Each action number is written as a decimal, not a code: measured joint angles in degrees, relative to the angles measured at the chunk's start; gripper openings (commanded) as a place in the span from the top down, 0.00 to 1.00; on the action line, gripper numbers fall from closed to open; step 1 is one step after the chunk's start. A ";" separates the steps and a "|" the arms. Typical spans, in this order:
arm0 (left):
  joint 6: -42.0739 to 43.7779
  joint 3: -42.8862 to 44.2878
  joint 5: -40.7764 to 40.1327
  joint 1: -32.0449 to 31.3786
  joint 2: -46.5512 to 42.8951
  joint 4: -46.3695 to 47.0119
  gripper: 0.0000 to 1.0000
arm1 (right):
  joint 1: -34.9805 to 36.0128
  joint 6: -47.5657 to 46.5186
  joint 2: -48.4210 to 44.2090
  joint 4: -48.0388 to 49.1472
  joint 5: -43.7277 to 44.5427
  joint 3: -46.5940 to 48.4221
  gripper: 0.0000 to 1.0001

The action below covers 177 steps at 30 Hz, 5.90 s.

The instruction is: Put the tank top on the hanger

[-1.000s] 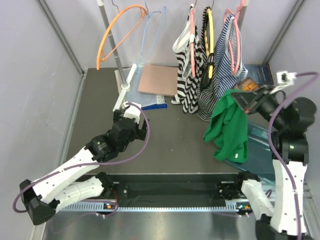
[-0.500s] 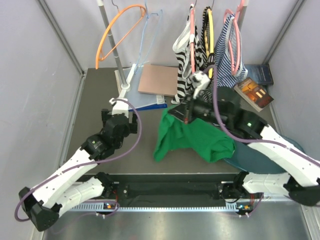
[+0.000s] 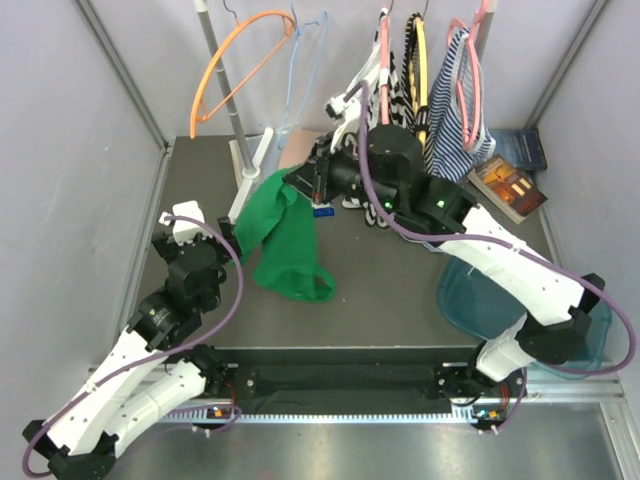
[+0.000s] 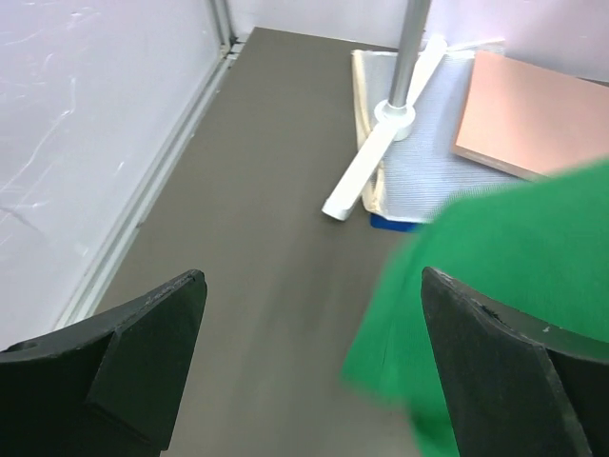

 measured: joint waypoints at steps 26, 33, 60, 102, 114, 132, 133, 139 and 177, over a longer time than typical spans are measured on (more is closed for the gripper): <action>-22.05 -13.40 13.97 0.02 7.63 -2.10 0.01 | -0.70 4.94 2.16 4.20 5.97 -43.67 0.39; -25.62 -13.94 16.52 1.16 13.14 -2.08 0.01 | -0.68 5.18 10.29 9.51 3.43 -43.93 0.42; -25.20 -18.64 31.39 10.60 17.20 4.87 0.22 | -5.88 4.44 16.22 11.17 4.72 -42.99 1.00; -22.38 1.11 38.84 10.58 12.66 4.00 1.00 | -3.98 1.84 5.99 -7.48 10.19 -20.52 1.00; -8.59 35.91 21.11 10.58 18.95 -0.81 1.00 | -3.98 -4.61 2.73 -10.01 13.44 10.64 1.00; -14.12 0.00 38.01 10.58 6.56 -13.68 0.12 | -2.86 2.99 -5.99 -9.33 13.18 -38.75 0.60; -14.10 -0.39 39.23 10.58 5.66 -14.97 0.06 | -2.51 3.93 -6.86 -9.77 13.16 -40.79 0.44; -12.94 5.95 41.40 10.58 5.01 -18.47 0.01 | 0.48 6.32 -12.37 -12.22 13.60 -44.33 0.08; 2.56 -2.47 28.70 10.58 6.38 -1.70 0.01 | -7.23 -6.40 29.86 1.99 19.12 27.34 0.12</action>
